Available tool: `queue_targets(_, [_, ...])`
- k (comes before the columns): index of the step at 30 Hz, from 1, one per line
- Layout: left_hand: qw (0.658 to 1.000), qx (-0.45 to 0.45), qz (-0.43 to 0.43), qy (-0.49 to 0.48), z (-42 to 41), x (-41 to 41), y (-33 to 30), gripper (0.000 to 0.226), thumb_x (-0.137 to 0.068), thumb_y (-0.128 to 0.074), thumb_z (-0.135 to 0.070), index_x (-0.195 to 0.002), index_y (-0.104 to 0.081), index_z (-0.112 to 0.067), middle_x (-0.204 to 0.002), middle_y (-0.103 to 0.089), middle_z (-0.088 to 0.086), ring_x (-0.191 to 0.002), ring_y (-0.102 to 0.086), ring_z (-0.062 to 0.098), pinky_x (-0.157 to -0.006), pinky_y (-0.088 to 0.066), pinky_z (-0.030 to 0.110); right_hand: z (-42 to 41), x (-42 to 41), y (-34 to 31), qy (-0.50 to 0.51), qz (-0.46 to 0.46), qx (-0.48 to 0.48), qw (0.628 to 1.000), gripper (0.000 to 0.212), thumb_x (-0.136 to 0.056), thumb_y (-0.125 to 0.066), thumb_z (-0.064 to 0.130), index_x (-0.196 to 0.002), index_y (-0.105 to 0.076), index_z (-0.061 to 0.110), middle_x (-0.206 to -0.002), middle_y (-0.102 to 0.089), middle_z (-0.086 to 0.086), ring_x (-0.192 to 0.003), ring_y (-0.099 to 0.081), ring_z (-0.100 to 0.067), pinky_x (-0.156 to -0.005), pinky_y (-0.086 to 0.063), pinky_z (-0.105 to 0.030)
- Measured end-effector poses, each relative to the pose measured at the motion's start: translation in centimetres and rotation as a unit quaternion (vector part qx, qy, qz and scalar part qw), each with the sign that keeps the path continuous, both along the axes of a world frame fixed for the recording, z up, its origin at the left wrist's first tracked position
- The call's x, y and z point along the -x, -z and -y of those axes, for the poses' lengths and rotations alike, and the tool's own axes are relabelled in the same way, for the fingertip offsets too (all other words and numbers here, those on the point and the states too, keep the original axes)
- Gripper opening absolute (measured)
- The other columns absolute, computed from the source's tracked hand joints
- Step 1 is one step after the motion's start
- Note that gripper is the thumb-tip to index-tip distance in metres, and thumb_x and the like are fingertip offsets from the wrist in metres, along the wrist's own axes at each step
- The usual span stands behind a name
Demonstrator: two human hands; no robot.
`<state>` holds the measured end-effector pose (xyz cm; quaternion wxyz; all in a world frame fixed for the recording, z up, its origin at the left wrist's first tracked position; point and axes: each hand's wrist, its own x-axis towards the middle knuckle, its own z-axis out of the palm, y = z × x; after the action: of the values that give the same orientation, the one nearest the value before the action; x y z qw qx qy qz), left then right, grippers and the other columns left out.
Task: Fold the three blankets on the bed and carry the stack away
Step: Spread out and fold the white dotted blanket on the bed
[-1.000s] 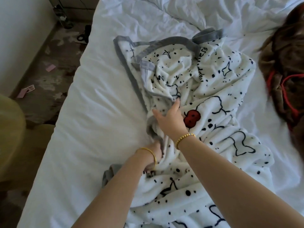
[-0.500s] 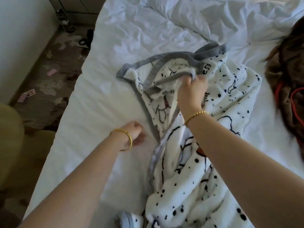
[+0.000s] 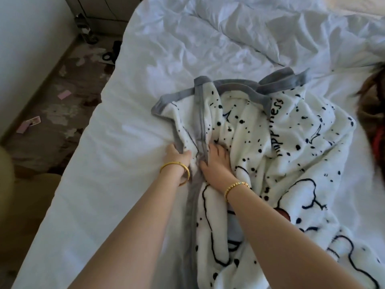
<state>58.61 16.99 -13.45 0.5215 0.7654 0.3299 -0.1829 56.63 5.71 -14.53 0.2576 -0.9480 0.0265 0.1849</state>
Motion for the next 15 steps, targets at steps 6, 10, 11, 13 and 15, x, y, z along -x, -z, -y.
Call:
queue_targets(6, [0.955,-0.162,0.008,0.247,0.7,5.5,0.7,0.032,-0.091,-0.051,-0.023,-0.119,-0.04,-0.011,-0.123,-0.055,0.011,-0.112,-0.055,0.029,-0.09,-0.044,0.035,0.8,1.6,-1.0,-0.04,0.032,0.067,0.996,0.042,-0.087,-0.044,0.004,-0.127,-0.043,0.015,-0.124,-0.052,-0.012,-0.112,-0.048,-0.027,-0.094,-0.04,-0.032])
queue_targets(10, [0.94,-0.133,-0.061,0.309,0.3,8.1,1.0,0.044,-0.093,-0.05,-0.021,-0.133,-0.036,-0.01,-0.132,-0.05,0.014,-0.119,-0.049,0.03,-0.094,-0.04,0.033,0.6,3.5,-2.0,-0.101,-0.066,0.134,0.984,0.03,-0.092,-0.041,0.008,-0.12,-0.05,0.014,-0.11,-0.062,-0.012,-0.096,-0.06,-0.027,-0.078,-0.051,-0.031])
queue_targets(11, [0.926,-0.132,-0.081,0.344,0.3,8.7,0.9,0.047,-0.093,-0.05,-0.021,-0.136,-0.035,-0.01,-0.136,-0.047,0.014,-0.122,-0.047,0.03,-0.098,-0.039,0.033,0.5,4.1,-2.2,-0.122,-0.097,0.149,0.976,0.028,-0.093,-0.04,0.01,-0.119,-0.052,0.012,-0.111,-0.061,-0.013,-0.098,-0.06,-0.027,-0.079,-0.05,-0.032])
queue_targets(13, [0.889,-0.13,-0.123,0.42,0.3,10.5,0.6,0.05,-0.094,-0.05,-0.026,-0.138,-0.037,-0.009,-0.141,-0.044,0.013,-0.126,-0.045,0.029,-0.101,-0.037,0.033,0.5,5.6,-2.6,-0.168,-0.159,0.169,0.958,0.026,-0.095,-0.038,0.012,-0.115,-0.055,0.009,-0.113,-0.061,-0.014,-0.101,-0.059,-0.028,-0.083,-0.049,-0.034])
queue_targets(15, [0.852,-0.123,-0.164,0.482,0.2,12.8,0.1,0.05,-0.093,-0.049,-0.037,-0.134,-0.044,-0.009,-0.138,-0.047,0.013,-0.123,-0.047,0.029,-0.097,-0.039,0.034,0.5,7.7,-2.9,-0.21,-0.218,0.173,0.938,0.026,-0.095,-0.039,0.013,-0.111,-0.059,0.007,-0.113,-0.063,-0.014,-0.101,-0.06,-0.028,-0.085,-0.049,-0.034])
